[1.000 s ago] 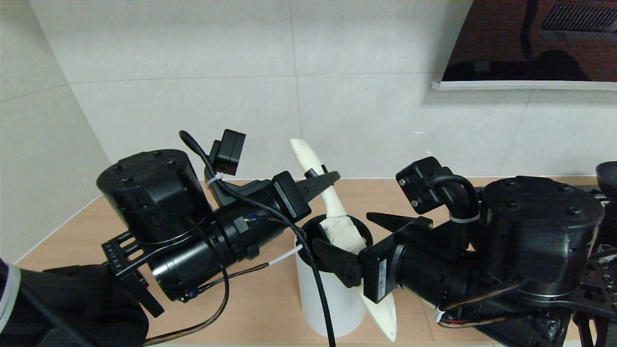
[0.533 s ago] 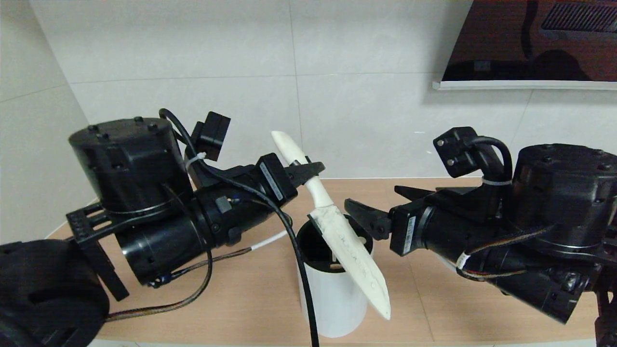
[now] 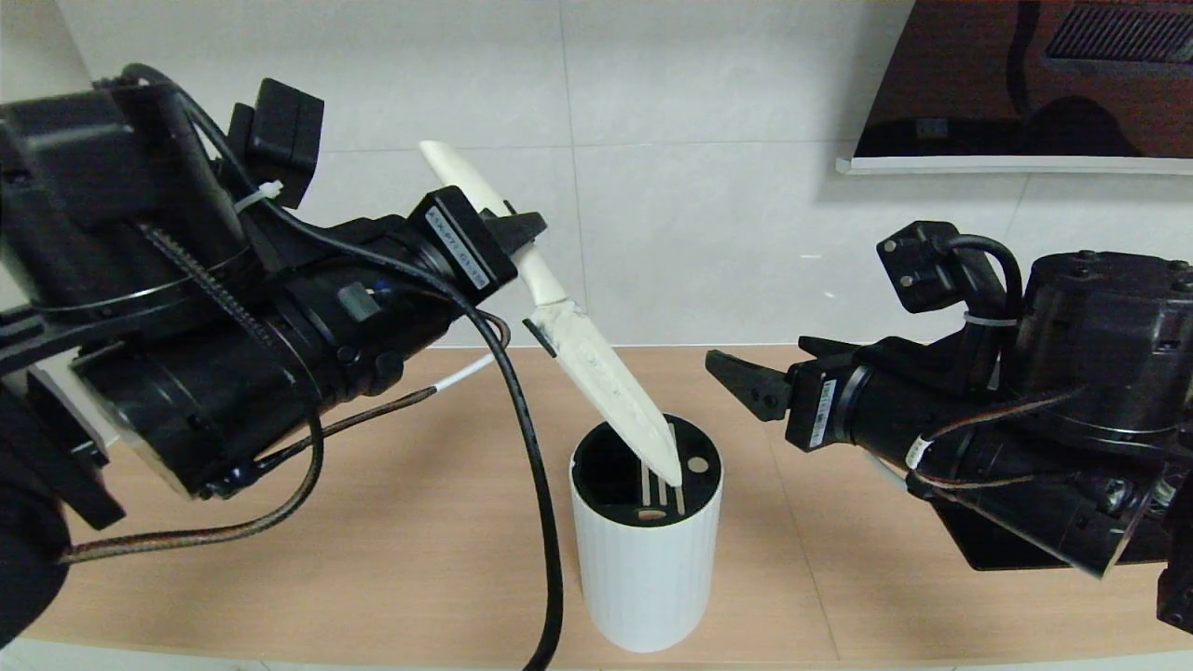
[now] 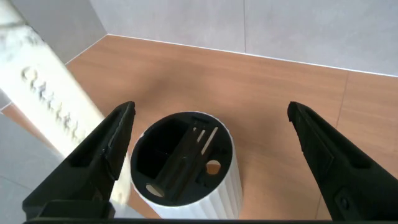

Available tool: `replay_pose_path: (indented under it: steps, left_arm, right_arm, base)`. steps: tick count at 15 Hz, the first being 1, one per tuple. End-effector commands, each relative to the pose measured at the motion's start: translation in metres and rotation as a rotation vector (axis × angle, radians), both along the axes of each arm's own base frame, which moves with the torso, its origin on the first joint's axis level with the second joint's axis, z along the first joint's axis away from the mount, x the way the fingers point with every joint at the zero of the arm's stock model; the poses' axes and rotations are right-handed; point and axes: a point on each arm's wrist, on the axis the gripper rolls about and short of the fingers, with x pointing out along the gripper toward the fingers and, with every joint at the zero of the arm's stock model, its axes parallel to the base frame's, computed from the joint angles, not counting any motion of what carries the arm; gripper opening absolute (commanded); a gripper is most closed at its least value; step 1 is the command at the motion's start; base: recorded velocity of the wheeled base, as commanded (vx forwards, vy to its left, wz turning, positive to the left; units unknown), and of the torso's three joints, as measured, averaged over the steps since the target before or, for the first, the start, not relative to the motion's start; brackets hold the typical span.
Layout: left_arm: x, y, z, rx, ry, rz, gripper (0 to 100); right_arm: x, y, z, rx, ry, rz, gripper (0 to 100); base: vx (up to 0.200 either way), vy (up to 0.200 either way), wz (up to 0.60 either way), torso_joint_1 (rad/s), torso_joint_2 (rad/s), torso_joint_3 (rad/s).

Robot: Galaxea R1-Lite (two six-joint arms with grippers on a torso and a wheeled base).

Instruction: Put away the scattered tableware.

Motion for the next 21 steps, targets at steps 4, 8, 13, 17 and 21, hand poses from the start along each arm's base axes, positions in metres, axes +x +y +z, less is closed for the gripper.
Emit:
replay_pose_path:
  steps: [4,8,13,17,21]
  left_arm:
    - [-0.011,-0.005,0.021,0.159,-0.064,0.205,0]
    - [-0.008,-0.014,0.023,0.293,-0.124,0.260,0]
    - [0.002,-0.036,0.020,0.378,-0.204,0.376,0]
    - [0.003,-0.056,0.010,0.367,-0.245,0.446,0]
    - [-0.006,-0.071,-0.010,0.427,-0.227,0.375,0]
  right_arm:
    - [0.003,-0.006,0.001,0.002,-0.002,-0.025,100]
    - [0.009,-0.010,-0.002,-0.006,0.006,-0.048,100]
    - [0.008,-0.011,-0.002,-0.009,0.002,-0.052,100]
    - [0.010,-0.010,-0.004,-0.017,0.008,-0.056,100]
    - [0.011,-0.010,-0.005,-0.020,0.012,-0.058,100]
  base:
    - [0.000,0.000,0.00,0.000,0.00,0.000]
    - [0.000,0.000,0.00,0.000,0.00,0.000]
    - [0.000,0.000,0.00,0.000,0.00,0.000]
    - [0.000,0.000,0.00,0.000,0.00,0.000]
    - [0.000,0.000,0.00,0.000,0.00,0.000]
